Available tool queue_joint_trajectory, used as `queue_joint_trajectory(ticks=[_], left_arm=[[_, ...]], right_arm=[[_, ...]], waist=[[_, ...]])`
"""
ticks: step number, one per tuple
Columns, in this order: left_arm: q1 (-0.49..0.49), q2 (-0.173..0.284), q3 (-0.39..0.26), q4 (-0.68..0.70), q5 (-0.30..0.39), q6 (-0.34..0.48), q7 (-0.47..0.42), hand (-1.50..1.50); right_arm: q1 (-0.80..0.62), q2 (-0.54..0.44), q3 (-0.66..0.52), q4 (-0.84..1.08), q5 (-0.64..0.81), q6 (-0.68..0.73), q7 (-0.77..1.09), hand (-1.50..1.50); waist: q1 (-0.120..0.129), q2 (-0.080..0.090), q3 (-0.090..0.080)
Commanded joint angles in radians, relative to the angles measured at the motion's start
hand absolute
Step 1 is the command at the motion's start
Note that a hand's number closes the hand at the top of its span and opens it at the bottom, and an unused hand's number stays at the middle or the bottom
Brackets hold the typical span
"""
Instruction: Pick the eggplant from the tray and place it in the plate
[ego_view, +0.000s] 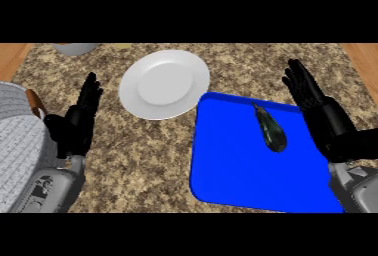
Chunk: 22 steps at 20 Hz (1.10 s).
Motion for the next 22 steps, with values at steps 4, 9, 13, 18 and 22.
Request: queue_joint_trajectory(ticks=[4,9,13,18,22], left_arm=[[0.077,0.04,-0.011,0.016,0.01,-0.102,-0.076,0.0],[0.14,0.068,-0.016,0.044,0.056,-0.204,-0.118,0.0],[0.208,0.1,0.03,0.065,0.078,-0.258,-0.188,0.0],[0.187,0.063,0.065,0.155,0.037,-0.26,-0.236,0.0],[0.189,0.066,0.094,0.147,0.042,-0.291,-0.225,0.0]], right_arm=[[-0.113,0.177,-0.13,0.193,-0.303,0.016,0.19,1.5],[-0.13,0.17,-0.123,0.382,-0.064,-0.275,0.2,-1.5],[-0.157,0.32,-0.141,0.524,-0.057,-0.266,0.008,-1.5],[-0.066,0.254,-0.088,0.371,0.044,-0.281,0.085,-1.5],[-0.08,0.185,-0.101,0.266,0.107,-0.35,0.256,-1.5]], waist=[[0.047,0.014,0.006],[0.054,0.014,0.001],[0.025,0.003,0.005],[-0.007,-0.004,0.004],[-0.008,-0.006,0.004]])
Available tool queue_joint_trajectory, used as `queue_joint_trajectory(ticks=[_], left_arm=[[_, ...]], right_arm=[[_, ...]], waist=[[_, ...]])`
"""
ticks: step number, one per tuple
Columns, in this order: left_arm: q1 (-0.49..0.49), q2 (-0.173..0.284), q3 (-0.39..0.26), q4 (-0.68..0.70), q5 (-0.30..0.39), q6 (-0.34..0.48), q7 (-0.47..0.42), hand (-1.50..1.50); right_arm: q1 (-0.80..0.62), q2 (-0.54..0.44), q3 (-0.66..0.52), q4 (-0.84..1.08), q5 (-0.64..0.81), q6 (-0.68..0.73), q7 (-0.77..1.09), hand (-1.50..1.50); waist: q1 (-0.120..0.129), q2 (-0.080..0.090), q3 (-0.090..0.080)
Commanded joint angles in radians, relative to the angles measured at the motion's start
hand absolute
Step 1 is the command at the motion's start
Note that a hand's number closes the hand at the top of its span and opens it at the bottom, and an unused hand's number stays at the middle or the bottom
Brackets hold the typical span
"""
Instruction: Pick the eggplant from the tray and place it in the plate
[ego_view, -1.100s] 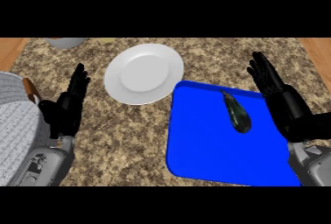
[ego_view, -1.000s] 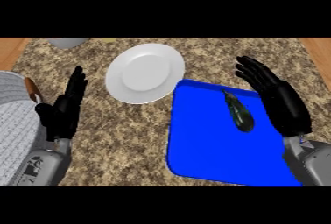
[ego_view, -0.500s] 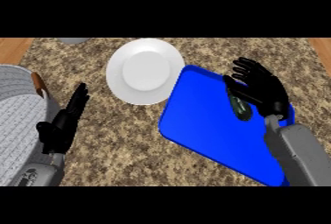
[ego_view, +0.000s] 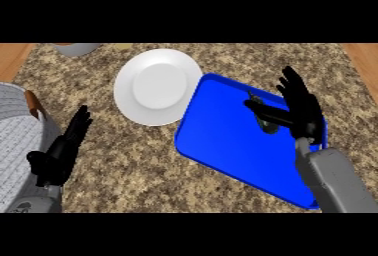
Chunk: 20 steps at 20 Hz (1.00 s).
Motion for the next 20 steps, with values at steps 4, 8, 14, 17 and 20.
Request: queue_joint_trajectory(ticks=[4,8,14,17,20], left_arm=[[0.042,0.018,0.029,0.009,0.005,-0.048,-0.033,0.0],[0.045,-0.004,0.017,-0.019,-0.002,-0.029,-0.013,0.0],[0.03,0.003,0.031,-0.017,-0.016,-0.039,-0.024,0.0],[0.035,0.018,0.063,-0.044,-0.001,-0.06,0.014,0.0],[0.019,-0.051,0.024,-0.047,-0.056,0.001,0.043,0.0]], right_arm=[[0.098,-0.206,0.076,-0.14,0.081,0.082,0.247,-1.5],[0.057,-0.339,0.076,-0.116,0.03,0.289,0.367,-1.5],[-0.053,-0.373,0.111,-0.077,-0.026,0.5,0.535,-1.5],[-0.042,-0.35,0.076,-0.05,-0.037,0.556,0.554,-1.5],[-0.034,-0.341,0.072,-0.036,-0.013,0.608,0.59,-1.5]], waist=[[-0.011,-0.004,-0.001],[-0.005,-0.002,-0.001],[0.009,0.0,0.0],[0.004,0.0,0.0],[0.001,0.0,0.0]])
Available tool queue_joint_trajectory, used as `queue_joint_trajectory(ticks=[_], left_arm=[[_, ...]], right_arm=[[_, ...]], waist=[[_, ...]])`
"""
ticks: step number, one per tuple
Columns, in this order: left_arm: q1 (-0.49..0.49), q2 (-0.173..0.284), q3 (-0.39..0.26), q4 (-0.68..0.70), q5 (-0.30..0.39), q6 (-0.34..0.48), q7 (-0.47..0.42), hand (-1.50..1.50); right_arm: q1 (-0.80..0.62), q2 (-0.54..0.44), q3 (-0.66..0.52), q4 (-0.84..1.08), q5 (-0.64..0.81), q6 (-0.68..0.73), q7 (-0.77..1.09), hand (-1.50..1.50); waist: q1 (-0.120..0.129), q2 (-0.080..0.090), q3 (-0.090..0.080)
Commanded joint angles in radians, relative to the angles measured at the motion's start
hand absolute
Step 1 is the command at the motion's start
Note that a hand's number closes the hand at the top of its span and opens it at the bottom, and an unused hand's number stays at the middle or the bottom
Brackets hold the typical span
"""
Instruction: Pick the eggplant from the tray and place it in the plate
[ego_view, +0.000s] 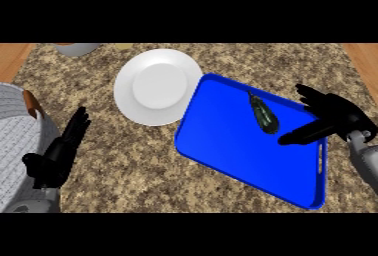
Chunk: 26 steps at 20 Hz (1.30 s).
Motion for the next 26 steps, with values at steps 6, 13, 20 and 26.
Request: queue_joint_trajectory(ticks=[6,13,20,26], left_arm=[[-0.025,-0.059,0.001,0.024,-0.059,0.021,-0.002,0.0],[-0.037,-0.068,0.058,0.115,-0.067,-0.047,-0.076,0.0],[-0.027,-0.076,0.083,0.096,-0.095,-0.066,-0.054,0.0],[-0.046,-0.081,0.098,0.018,-0.095,-0.079,0.033,0.0]], right_arm=[[-0.088,0.038,-0.008,0.138,0.062,0.198,0.097,-1.5],[-0.016,0.157,-0.038,0.175,0.172,0.237,0.039,-1.5],[-0.083,0.235,-0.069,0.302,0.297,0.282,0.017,-1.5],[-0.135,0.297,-0.104,0.524,0.416,0.278,-0.106,-1.5]], waist=[[0.002,0.001,0.0],[-0.003,0.0,0.0],[-0.001,0.001,0.0],[0.004,0.002,0.001]])
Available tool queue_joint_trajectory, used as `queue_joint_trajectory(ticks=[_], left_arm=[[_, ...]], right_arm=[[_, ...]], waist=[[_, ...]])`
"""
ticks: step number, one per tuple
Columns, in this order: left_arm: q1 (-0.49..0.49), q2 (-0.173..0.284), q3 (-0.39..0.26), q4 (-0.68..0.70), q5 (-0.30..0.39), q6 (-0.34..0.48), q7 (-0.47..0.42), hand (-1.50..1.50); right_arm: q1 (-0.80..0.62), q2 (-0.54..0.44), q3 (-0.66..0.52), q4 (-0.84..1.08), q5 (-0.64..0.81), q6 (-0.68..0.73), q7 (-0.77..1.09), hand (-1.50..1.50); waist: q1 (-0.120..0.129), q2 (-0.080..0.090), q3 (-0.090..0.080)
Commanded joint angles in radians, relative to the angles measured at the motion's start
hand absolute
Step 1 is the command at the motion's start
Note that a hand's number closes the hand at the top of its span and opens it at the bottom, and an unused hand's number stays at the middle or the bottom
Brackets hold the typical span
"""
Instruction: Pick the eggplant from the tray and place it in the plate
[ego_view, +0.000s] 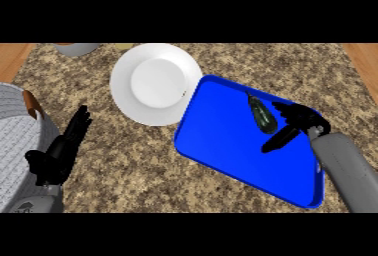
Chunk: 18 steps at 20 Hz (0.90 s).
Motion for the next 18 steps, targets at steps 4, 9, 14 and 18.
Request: queue_joint_trajectory(ticks=[4,9,14,18], left_arm=[[0.009,-0.016,0.014,-0.011,-0.017,-0.004,0.005,0.0],[0.021,-0.008,0.018,-0.064,-0.01,-0.027,0.053,0.0],[-0.021,-0.022,0.021,-0.022,-0.028,-0.013,0.051,0.0],[-0.009,-0.034,0.02,0.014,-0.032,-0.013,0.001,0.0]], right_arm=[[0.026,0.061,-0.032,0.045,0.014,0.064,-0.119,1.5],[0.017,0.089,-0.037,0.046,0.059,0.052,-0.144,1.5],[-0.007,0.108,-0.036,0.098,0.135,-0.008,-0.239,1.5],[0.149,0.111,0.051,0.012,0.361,-0.338,-0.448,1.5]], waist=[[0.001,0.002,0.002],[0.002,0.0,0.002],[0.002,0.002,0.002],[-0.007,0.002,0.003]])
